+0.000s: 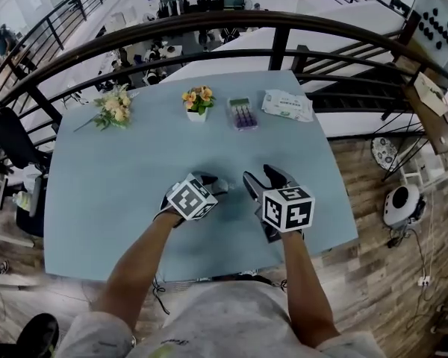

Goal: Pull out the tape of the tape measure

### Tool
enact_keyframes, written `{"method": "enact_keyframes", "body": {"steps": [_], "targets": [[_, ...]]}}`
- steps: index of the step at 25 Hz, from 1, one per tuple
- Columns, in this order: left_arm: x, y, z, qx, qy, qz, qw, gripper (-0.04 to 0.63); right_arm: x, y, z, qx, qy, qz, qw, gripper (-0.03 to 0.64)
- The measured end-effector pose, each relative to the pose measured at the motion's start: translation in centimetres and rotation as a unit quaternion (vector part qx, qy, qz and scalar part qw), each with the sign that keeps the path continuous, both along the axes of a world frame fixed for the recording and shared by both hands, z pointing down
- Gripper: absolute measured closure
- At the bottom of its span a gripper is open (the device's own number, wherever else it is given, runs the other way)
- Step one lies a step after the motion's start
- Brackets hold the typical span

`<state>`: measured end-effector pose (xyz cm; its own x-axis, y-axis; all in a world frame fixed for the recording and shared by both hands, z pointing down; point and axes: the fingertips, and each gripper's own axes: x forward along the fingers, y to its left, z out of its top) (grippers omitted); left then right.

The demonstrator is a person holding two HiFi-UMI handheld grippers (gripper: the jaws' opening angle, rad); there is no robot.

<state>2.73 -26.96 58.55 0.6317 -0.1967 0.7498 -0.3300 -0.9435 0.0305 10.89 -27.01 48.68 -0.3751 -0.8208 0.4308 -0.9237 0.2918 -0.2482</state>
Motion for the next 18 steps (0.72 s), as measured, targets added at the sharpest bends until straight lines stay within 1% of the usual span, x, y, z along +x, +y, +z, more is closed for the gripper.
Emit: {"method": "enact_keyframes", "body": {"steps": [10, 18], "targets": [[-2.1, -0.4, -4.1, 0.026, 0.024, -0.052, 0.998, 0.382, -2.3, -0.5, -0.8, 0.0, -0.05, -0.031, 0.998, 0.388], [-3.7, -1.0, -7.3, 0.052, 0.04, -0.085, 0.9942, 0.382, -4.8, -0.9, -1.8, -0.002, -0.109, -0.055, 0.993, 0.39]]}}
